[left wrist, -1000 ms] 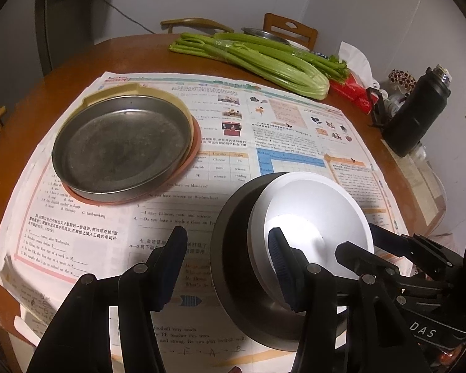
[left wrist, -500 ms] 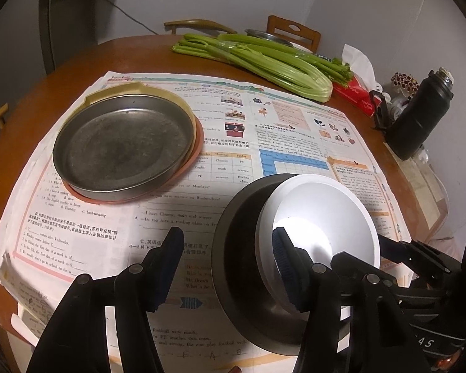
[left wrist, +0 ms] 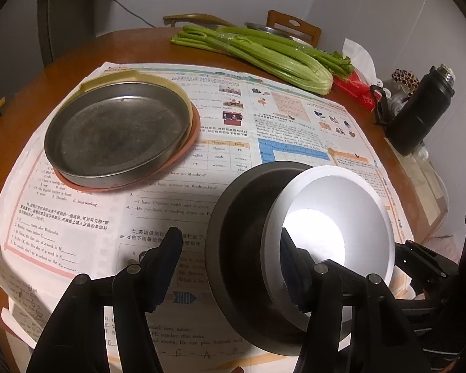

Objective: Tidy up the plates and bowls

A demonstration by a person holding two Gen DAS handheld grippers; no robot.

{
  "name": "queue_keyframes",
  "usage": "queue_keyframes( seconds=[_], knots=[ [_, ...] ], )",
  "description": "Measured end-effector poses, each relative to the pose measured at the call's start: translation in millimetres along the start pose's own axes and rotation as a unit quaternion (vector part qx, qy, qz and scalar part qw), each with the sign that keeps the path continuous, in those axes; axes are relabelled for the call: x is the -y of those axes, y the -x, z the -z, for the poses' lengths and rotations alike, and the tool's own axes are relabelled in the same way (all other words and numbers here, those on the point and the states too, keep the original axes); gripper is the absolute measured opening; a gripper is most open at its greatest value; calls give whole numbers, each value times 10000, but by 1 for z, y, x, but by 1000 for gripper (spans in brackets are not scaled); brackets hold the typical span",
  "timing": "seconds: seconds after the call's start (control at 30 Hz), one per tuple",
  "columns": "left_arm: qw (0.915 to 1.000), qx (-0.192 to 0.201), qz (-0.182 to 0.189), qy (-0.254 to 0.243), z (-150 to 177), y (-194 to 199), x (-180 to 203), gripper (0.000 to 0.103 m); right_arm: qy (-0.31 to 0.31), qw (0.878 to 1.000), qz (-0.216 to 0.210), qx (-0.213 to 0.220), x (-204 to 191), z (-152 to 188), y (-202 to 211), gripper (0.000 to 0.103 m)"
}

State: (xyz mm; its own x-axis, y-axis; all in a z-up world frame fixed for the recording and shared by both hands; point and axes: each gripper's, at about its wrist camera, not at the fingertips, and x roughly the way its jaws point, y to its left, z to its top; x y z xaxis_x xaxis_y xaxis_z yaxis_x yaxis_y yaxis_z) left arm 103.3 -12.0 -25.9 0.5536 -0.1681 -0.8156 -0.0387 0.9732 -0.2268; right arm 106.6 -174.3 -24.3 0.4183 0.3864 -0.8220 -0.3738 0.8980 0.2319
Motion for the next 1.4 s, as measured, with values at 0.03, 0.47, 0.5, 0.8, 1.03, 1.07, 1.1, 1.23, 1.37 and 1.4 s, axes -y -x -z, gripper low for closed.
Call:
queue_keyframes(
  seconds=[0.03, 0.47, 0.5, 0.8, 1.03, 1.07, 1.1, 1.23, 1.37, 1.4],
  knots=[
    [10000, -11, 4, -7, 0, -1, 1, 63, 4, 10000, 0, -11, -1, 0, -1, 61],
    [9998, -156, 153, -26, 3, -12, 5, 63, 95, 9998, -115, -101, -4, 3, -10, 63],
    [9996, -177, 209, -30, 4, -12, 6, 62, 102, 9998, -112, -96, -5, 3, -9, 63],
    [9992, -195, 350, -26, 5, -11, 7, 58, 157, 9995, -251, -70, -10, 5, -9, 63],
    [9993, -152, 346, 3, 5, -4, 3, 58, 141, 9993, -320, -117, -13, 3, -8, 63],
    [9993, -127, 358, 15, 4, -2, 2, 58, 152, 9993, -320, -116, -14, 3, -7, 63],
    [9993, -96, 360, 20, 4, 0, 1, 58, 176, 9993, -312, -101, -16, 2, -6, 63],
    [9994, 2, 346, 39, 3, 9, -3, 58, 241, 9992, -314, -47, -22, -1, -1, 63],
    [9993, 46, 358, 96, 3, 13, -7, 58, 281, 9990, -343, -45, -28, -2, 1, 63],
    [9993, 68, 358, 106, 3, 15, -8, 58, 290, 9990, -349, -51, -29, -3, 1, 63]
  ],
)
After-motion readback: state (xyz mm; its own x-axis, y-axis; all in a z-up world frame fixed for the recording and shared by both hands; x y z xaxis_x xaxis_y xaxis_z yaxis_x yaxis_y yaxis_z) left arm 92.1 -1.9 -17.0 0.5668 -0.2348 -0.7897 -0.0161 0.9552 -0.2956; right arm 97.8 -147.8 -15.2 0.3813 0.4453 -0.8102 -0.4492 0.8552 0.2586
